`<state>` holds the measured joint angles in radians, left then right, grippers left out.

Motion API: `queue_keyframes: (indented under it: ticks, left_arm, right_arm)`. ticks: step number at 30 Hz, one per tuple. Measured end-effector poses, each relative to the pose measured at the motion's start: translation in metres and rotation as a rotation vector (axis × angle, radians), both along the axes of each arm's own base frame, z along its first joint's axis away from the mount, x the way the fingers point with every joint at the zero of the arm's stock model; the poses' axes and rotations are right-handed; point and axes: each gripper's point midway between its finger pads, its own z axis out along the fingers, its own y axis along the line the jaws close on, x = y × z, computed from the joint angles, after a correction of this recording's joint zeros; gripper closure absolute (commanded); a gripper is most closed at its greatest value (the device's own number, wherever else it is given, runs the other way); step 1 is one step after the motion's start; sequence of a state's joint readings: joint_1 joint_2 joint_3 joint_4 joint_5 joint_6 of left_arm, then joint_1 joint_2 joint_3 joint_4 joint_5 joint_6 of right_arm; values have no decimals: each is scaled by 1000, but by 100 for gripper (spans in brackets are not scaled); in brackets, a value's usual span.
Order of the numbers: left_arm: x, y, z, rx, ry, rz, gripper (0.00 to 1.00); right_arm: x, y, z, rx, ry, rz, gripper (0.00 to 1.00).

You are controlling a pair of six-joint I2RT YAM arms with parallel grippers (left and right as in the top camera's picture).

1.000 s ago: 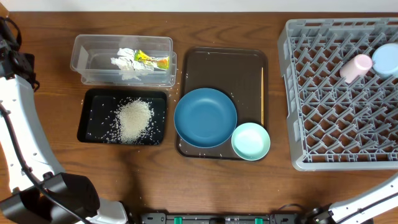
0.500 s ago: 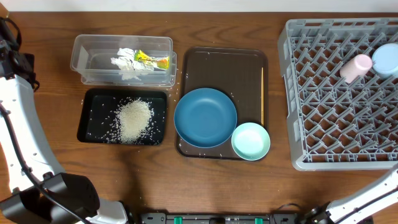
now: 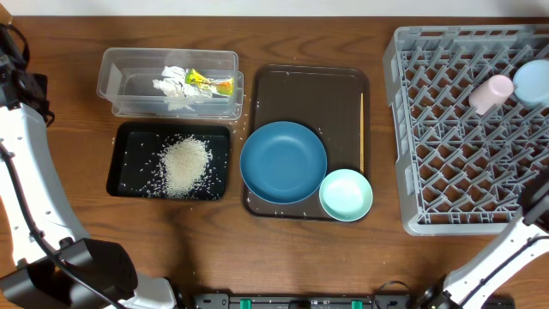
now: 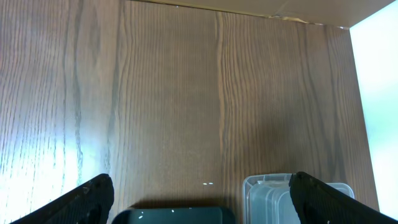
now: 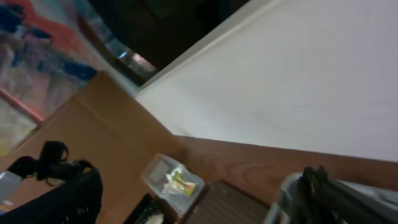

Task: Sort waste into correct bins and load items into the dishwasher rack
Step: 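Lower the bowl upside down onto the rack tines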

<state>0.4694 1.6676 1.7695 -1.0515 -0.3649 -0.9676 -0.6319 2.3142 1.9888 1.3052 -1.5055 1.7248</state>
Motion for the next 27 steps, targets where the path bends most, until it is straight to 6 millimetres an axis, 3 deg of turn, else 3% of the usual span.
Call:
queue_keyframes:
  ticks: [5,10,13,16,20,22,24,27]
  left_arm:
    - [0,0,0,0,0,0,8]
    - [0,0,0,0,1,0,8]
    - [0,0,0,0,1,0,8]
    - [0,0,0,0,1,0,8]
    - [0,0,0,0,1,0,8]
    - [0,0,0,0,1,0,8]
    - [0,0,0,0,0,0,8]
    - [0,0,0,0,1,0,8]
  right_arm:
    - [29,31,-2,130,104,37,1]
    - [67,41,-20,319,297,-21,1]
    - [91,35,-43,437,442,-124,1]
    - [105,24,-91,490,638,-281,1]
    - [94,11,-169,353,858,-532,1]
    - [82,3,-189,219,892,-631,1]
    - [73,-7,-188,72,863,-712,1]
    - [55,-27,-153,-156,759,-839,1]
